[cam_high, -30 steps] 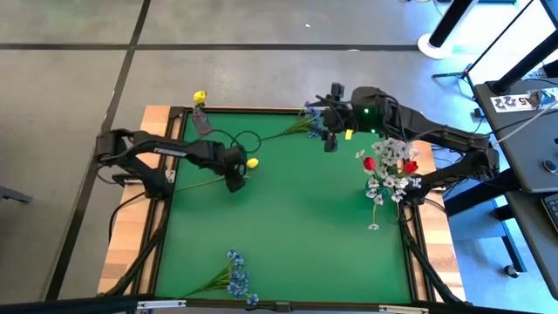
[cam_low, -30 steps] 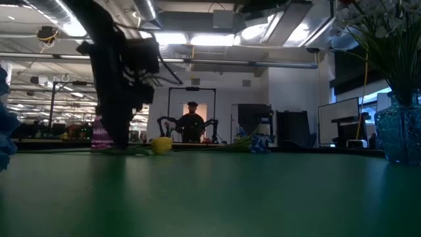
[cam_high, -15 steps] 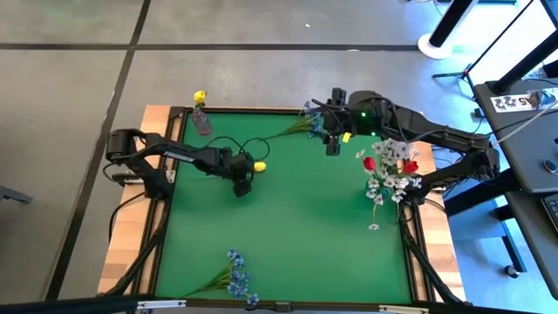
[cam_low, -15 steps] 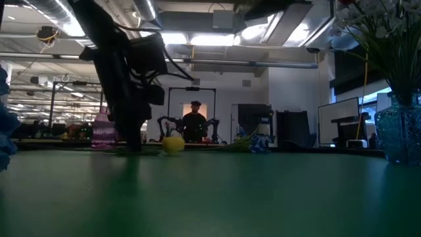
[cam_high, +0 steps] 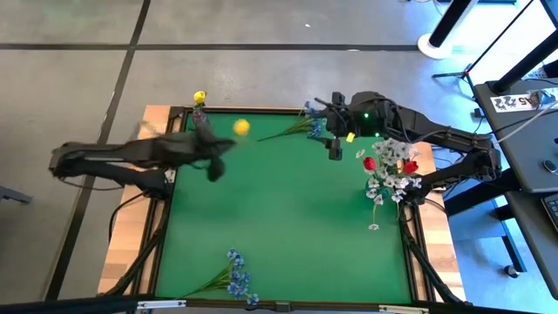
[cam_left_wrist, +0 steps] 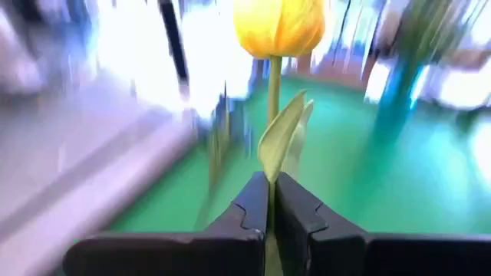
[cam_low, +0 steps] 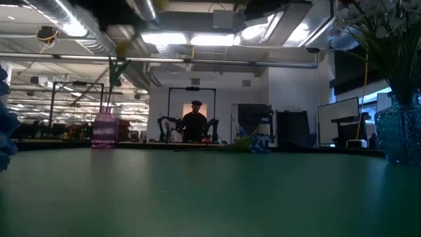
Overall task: Sort flowers into vase by color
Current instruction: Put the yellow flower into the violet vase
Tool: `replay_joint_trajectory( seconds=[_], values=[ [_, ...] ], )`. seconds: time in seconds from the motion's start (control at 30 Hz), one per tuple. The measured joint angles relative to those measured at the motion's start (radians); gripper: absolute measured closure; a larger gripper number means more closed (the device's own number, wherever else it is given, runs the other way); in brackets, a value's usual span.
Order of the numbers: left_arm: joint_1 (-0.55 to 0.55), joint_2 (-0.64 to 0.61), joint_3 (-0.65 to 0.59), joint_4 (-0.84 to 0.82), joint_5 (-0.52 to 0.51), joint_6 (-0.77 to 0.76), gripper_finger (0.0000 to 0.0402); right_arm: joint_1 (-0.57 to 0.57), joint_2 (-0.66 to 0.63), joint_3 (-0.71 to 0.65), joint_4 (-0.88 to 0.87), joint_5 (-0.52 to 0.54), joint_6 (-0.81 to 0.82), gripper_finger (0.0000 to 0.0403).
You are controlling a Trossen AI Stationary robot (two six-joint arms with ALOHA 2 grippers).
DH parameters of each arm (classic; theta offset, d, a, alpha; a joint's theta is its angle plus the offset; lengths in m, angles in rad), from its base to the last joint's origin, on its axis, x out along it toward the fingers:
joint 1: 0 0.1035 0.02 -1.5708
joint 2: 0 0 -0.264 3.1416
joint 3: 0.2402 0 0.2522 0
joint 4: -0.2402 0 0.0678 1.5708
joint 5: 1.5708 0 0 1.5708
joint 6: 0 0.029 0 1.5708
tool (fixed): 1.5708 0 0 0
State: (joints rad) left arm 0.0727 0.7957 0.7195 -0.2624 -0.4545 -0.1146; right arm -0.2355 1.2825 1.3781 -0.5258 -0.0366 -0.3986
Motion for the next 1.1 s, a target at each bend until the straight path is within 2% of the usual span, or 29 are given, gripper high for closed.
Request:
replay_joint_trajectory(
  seconds=[0.1, 0.2, 0.3, 0.4, 0.57, 0.67, 0.8, 0.9, 1.1],
  values=[
    [0.007, -0.204, -0.050, 0.114, -0.002, 0.121, 0.0396, 0.049, 0.002, -0.001, -0.003, 0.033, 0.004, 0.0130],
    [0.019, -0.355, -0.114, 0.219, -0.028, 0.219, 0.0396, 0.109, 0.001, -0.001, -0.001, 0.090, 0.003, 0.0130],
    [0.037, -0.460, -0.203, 0.357, -0.112, 0.299, 0.0396, 0.168, 0.001, -0.001, -0.001, 0.144, 0.002, 0.0130],
    [0.063, -0.510, -0.298, 0.568, -0.173, 0.385, 0.0396, 0.214, 0.001, -0.001, 0.001, 0.180, -0.002, 0.0130],
    [0.125, -0.513, -0.403, 0.863, -0.294, 0.553, 0.0397, 0.252, 0.001, -0.001, 0.008, 0.228, -0.002, 0.0130],
    [0.184, -0.512, -0.418, 0.926, -0.344, 0.611, 0.0397, 0.257, 0.001, -0.001, 0.008, 0.250, 0.001, 0.0130],
    [0.290, -0.494, -0.418, 0.935, -0.310, 0.579, 0.0397, 0.255, 0.001, -0.001, 0.014, 0.254, 0.001, 0.0130],
    [0.392, -0.434, -0.419, 0.942, -0.264, 0.537, 0.0397, 0.255, 0.001, -0.001, 0.041, 0.254, 0.001, 0.0130],
    [0.621, -0.229, -0.419, 1.193, -0.141, 0.456, 0.0397, 0.255, 0.001, -0.001, 0.050, 0.254, 0.027, 0.0130]
  ],
)
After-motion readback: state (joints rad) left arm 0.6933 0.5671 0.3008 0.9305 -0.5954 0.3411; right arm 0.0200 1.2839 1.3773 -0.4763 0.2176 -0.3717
